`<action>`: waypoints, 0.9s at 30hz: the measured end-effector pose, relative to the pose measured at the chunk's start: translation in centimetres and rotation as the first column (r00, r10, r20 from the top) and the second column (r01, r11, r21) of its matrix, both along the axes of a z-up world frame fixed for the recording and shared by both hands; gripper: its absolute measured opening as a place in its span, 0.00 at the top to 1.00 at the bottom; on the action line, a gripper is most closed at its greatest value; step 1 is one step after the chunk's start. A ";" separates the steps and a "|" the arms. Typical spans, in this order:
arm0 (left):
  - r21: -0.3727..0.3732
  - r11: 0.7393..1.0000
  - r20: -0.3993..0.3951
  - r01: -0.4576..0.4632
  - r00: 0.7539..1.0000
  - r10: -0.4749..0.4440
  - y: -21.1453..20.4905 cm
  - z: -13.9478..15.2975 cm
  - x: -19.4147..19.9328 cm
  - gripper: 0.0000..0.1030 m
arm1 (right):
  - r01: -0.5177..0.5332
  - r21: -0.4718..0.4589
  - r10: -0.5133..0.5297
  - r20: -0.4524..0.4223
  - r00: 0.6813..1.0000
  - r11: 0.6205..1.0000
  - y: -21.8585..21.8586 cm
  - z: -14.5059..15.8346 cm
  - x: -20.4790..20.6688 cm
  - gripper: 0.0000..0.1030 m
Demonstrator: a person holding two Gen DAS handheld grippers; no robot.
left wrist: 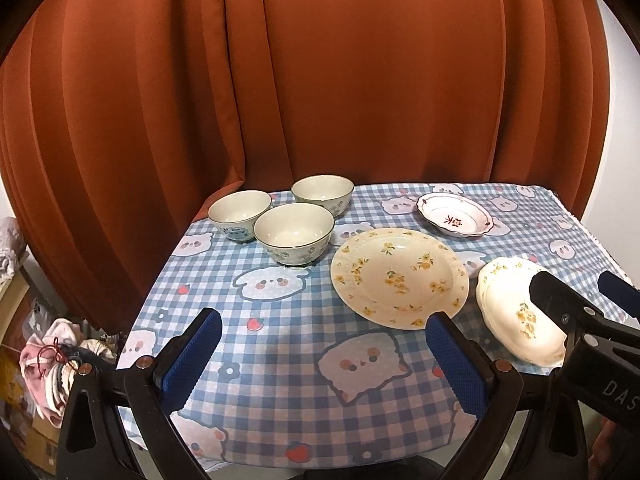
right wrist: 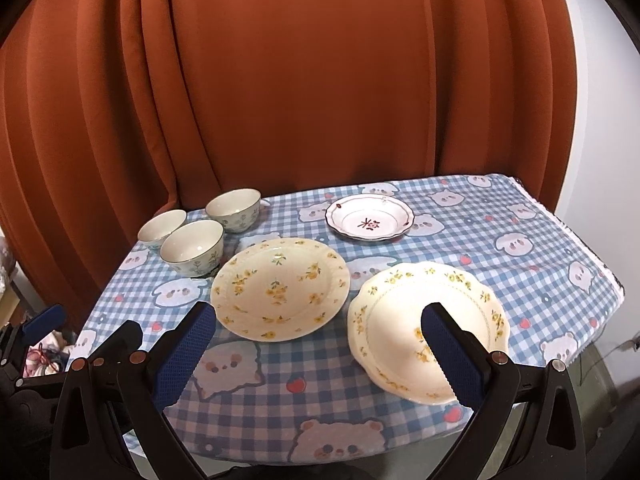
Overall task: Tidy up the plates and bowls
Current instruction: 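Move both grippers toward the top yellow-flower deep plate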
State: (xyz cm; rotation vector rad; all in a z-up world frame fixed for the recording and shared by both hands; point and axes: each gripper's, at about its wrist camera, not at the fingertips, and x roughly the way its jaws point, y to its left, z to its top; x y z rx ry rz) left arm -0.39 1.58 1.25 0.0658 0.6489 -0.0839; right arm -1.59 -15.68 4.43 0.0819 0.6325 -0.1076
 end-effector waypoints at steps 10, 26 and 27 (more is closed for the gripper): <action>-0.026 0.999 -0.042 0.028 0.999 -0.029 1.6 -0.9 0.6 0.01 | 0.025 -0.003 -0.025 -0.026 0.999 1.000 1.8 -0.3 -0.2 0.00; -0.023 0.998 -0.098 0.062 0.993 -0.064 -3.5 -2.5 2.6 0.05 | 0.075 -0.001 -0.075 -0.074 0.994 0.997 -2.3 -2.1 0.9 0.00; -0.021 0.998 -0.103 0.056 0.993 -0.058 -4.1 -2.6 2.8 0.05 | 0.075 0.000 -0.075 -0.085 0.994 0.997 -2.9 -2.2 1.2 0.00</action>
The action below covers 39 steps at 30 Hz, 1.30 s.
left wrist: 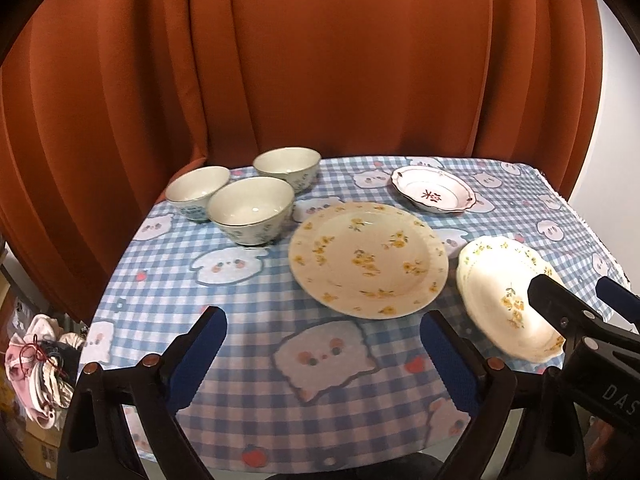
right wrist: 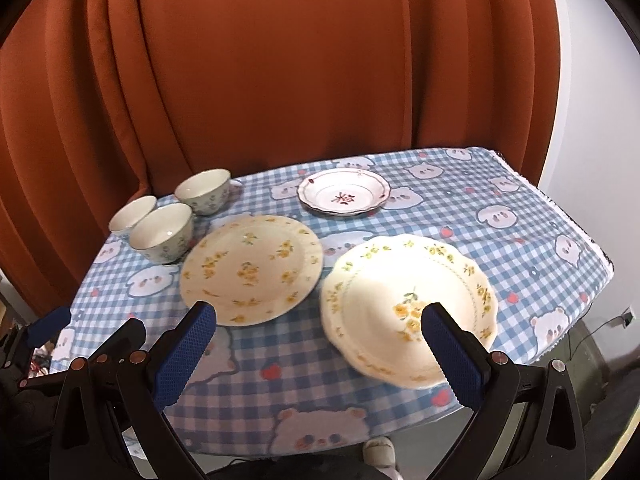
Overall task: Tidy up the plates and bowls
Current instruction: 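Move both grippers toward the top yellow-flower deep plate, then close the left gripper on the deep plate rim while the right gripper grips it too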
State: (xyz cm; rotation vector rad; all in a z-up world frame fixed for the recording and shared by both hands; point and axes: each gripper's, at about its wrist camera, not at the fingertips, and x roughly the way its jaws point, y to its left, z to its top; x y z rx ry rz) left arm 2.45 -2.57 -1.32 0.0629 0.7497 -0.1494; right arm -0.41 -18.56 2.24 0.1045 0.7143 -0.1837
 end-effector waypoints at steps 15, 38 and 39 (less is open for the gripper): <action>-0.015 0.997 -0.102 -0.074 0.992 0.072 -9.8 -2.1 3.9 0.09 | -0.065 0.022 0.067 -0.101 0.993 0.998 -9.8 -2.0 5.4 0.04; 0.004 0.988 -0.372 -0.153 0.917 0.144 -18.5 -10.1 7.3 0.25 | -0.101 0.042 0.110 -0.366 0.924 0.994 -19.2 -10.4 10.8 0.04; 0.004 0.988 -0.377 -0.152 0.915 0.143 -18.7 -10.3 7.5 0.26 | -0.100 0.046 0.110 -0.371 0.922 0.994 -19.4 -10.6 10.9 0.04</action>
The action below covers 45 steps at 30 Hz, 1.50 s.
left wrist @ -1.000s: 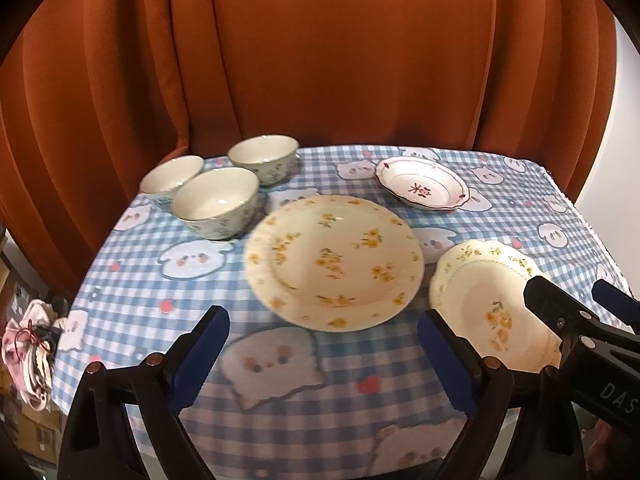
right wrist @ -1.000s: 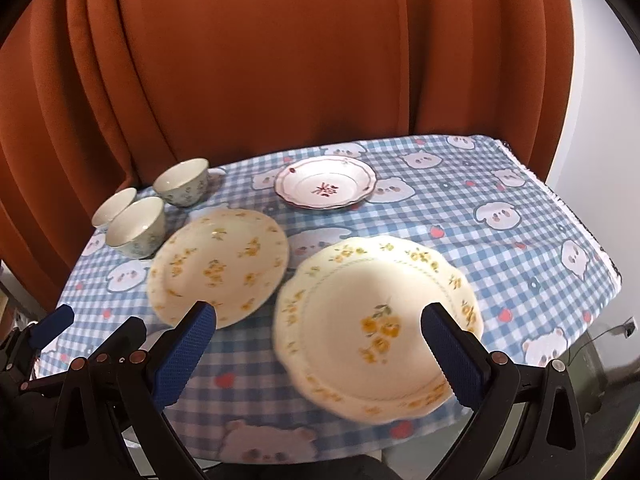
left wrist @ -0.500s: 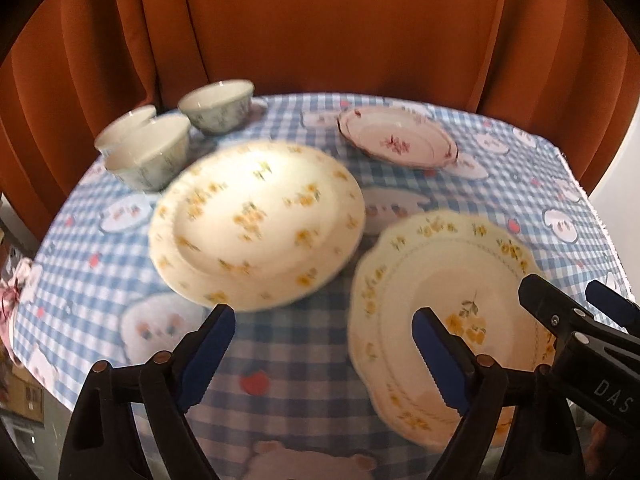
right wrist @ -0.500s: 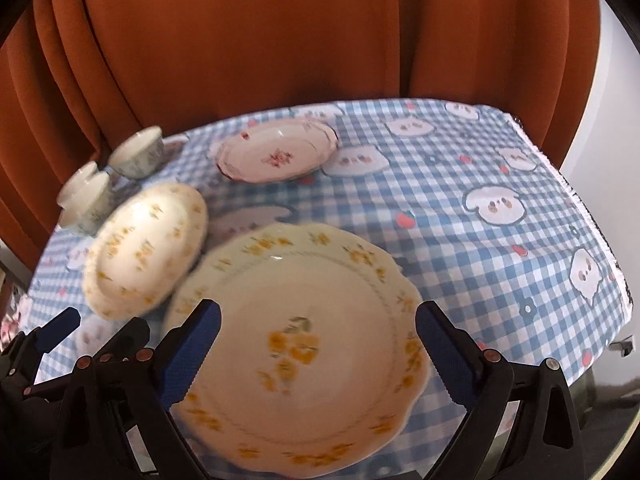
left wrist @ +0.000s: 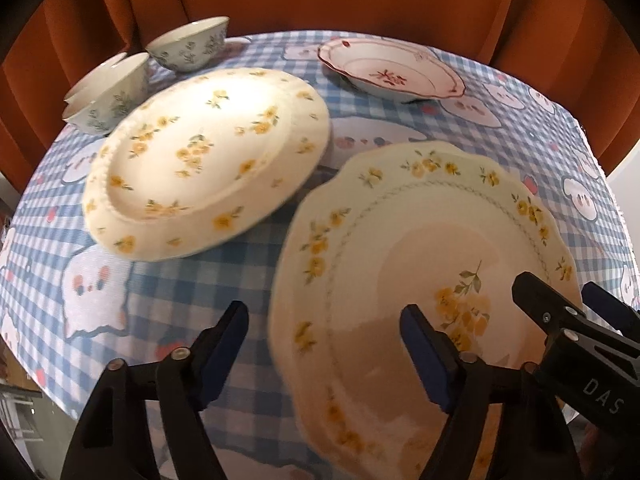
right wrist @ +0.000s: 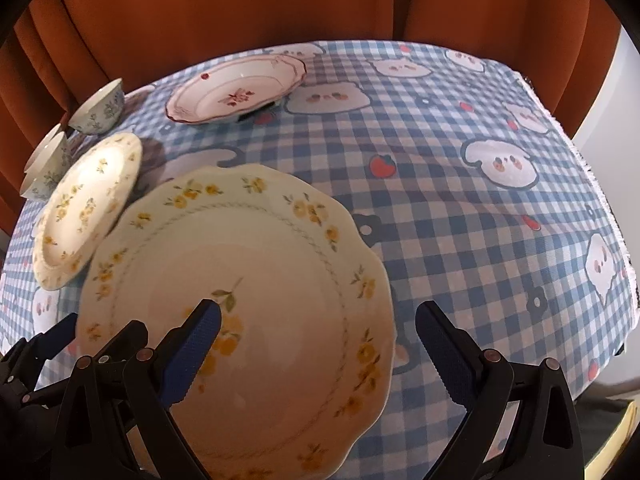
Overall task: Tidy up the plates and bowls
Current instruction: 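Close the left gripper on the deep plate rim while the right gripper grips it too, then lift the deep plate with both grippers and carry it toward the flat yellow-flower plate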
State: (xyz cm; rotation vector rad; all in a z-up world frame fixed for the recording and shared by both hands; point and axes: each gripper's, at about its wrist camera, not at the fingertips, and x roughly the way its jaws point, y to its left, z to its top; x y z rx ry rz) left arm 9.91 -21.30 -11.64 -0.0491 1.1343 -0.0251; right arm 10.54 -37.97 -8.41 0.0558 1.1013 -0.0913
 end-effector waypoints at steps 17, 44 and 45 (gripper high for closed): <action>-0.031 0.999 -0.028 -0.043 0.999 0.042 -0.8 -0.4 2.4 0.30 | -0.066 0.045 0.069 -0.073 0.995 0.997 -1.3 -2.1 3.5 0.36; 0.004 1.000 0.066 -0.002 0.998 0.001 4.4 4.2 0.4 0.31 | -0.065 0.073 0.064 0.015 0.998 0.995 3.5 1.9 1.5 0.35; 0.002 1.000 0.068 0.002 0.998 -0.002 5.0 4.3 0.4 0.31 | -0.057 0.071 0.056 0.018 0.998 0.996 4.0 2.0 1.5 0.35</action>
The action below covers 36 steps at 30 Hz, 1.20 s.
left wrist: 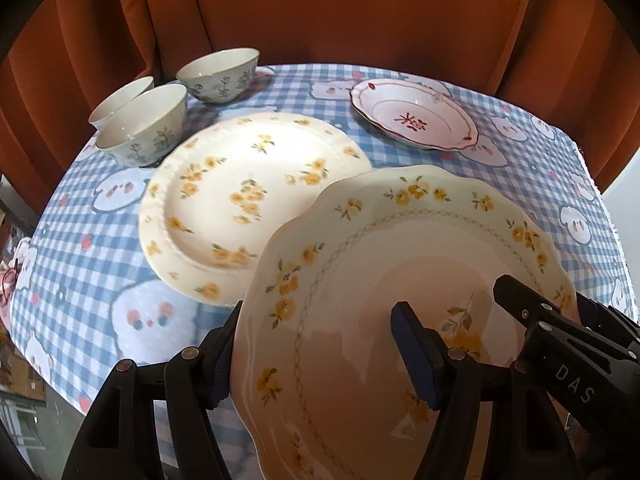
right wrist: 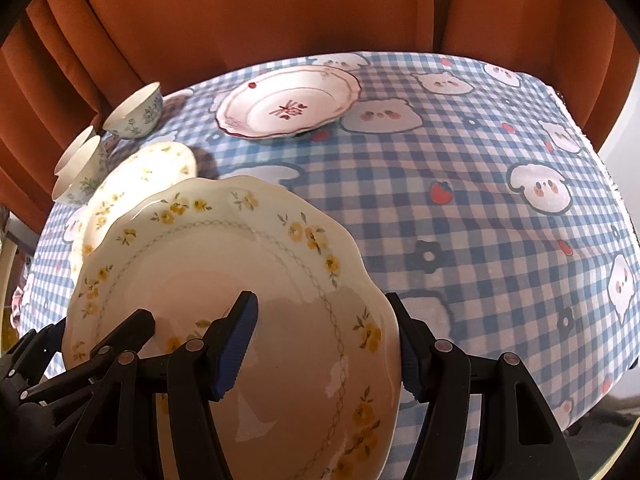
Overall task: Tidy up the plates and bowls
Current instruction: 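Lift the deep plate with both grippers and carry it toward the flat yellow-flower plate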
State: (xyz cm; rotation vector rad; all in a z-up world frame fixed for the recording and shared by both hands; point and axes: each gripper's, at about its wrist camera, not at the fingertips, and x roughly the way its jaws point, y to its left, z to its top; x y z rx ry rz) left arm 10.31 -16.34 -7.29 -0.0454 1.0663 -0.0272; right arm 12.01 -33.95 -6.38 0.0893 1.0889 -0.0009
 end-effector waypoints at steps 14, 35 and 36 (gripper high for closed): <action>-0.003 0.998 0.024 0.062 0.998 -0.062 10.3 1.2 0.8 0.31 | 0.058 -0.017 -0.057 0.019 0.998 0.998 10.1 1.1 -0.6 0.35; 0.003 0.995 -0.012 0.100 0.995 -0.100 23.1 -0.3 1.6 0.31 | 0.111 -0.037 -0.112 -0.019 0.994 0.993 24.0 -0.8 -0.6 0.35; 0.004 0.995 -0.016 0.095 0.995 -0.095 23.7 -0.4 1.6 0.31 | 0.107 -0.037 -0.108 -0.023 0.994 0.994 24.7 -1.0 -0.5 0.35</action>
